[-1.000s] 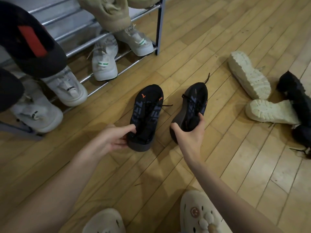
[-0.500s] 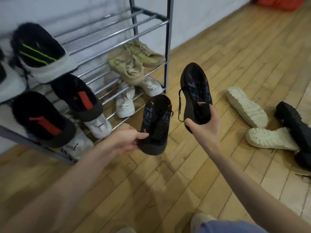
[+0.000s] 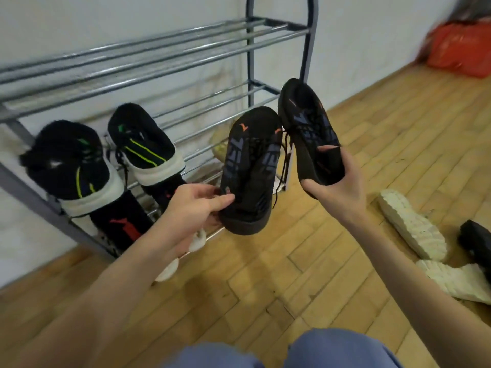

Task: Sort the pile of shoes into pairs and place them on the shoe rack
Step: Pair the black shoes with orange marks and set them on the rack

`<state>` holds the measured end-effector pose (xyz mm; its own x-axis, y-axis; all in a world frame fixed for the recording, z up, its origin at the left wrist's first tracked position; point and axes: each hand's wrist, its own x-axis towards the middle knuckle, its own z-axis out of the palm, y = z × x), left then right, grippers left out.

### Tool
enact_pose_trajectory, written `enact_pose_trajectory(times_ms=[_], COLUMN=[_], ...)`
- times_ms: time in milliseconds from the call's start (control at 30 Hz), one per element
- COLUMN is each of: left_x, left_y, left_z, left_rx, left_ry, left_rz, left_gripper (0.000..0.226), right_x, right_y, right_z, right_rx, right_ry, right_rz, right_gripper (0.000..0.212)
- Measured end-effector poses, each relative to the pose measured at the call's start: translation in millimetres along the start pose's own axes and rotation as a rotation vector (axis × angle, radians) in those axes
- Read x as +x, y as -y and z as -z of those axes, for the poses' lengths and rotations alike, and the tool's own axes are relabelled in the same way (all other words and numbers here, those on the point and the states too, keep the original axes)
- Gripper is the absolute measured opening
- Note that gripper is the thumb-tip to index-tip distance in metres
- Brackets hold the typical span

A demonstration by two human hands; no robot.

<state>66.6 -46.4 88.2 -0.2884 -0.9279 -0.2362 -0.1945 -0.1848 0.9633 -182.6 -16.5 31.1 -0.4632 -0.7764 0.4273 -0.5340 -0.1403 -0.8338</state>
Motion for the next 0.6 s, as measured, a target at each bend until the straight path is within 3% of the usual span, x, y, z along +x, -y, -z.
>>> enact_pose_trajectory(times_ms=[133, 233, 300, 600], left_x=[20.8, 51.1, 76.2, 156.3], left_y=[-32.4, -47.7, -54.8, -72.0], left_z=[2.1, -1.7, -6.3, -13.5], left_rx=[-0.091, -0.057, -0.038, -0.037], left_ry=[-0.142, -0.271, -0.340, -0.405], left_rz=[-0.064, -0.115, -0.113, -0.027], left_gripper=[0.021, 0.009, 0.013, 0.017], right_x=[46.7, 80.0, 101.8, 172.7], right_y=[22.6, 31.4, 35.2, 27.3], right_z=[-6.3, -23.6, -40.5, -103.4], right_rx=[-0.027, -0.047, -0.058, -0.180], right_ry=[0.074, 0.126, 0.140, 0.098], right_rz=[0.017, 0.019, 0.022, -0.088], right_gripper=[0.052, 0.046, 0.044, 0.068])
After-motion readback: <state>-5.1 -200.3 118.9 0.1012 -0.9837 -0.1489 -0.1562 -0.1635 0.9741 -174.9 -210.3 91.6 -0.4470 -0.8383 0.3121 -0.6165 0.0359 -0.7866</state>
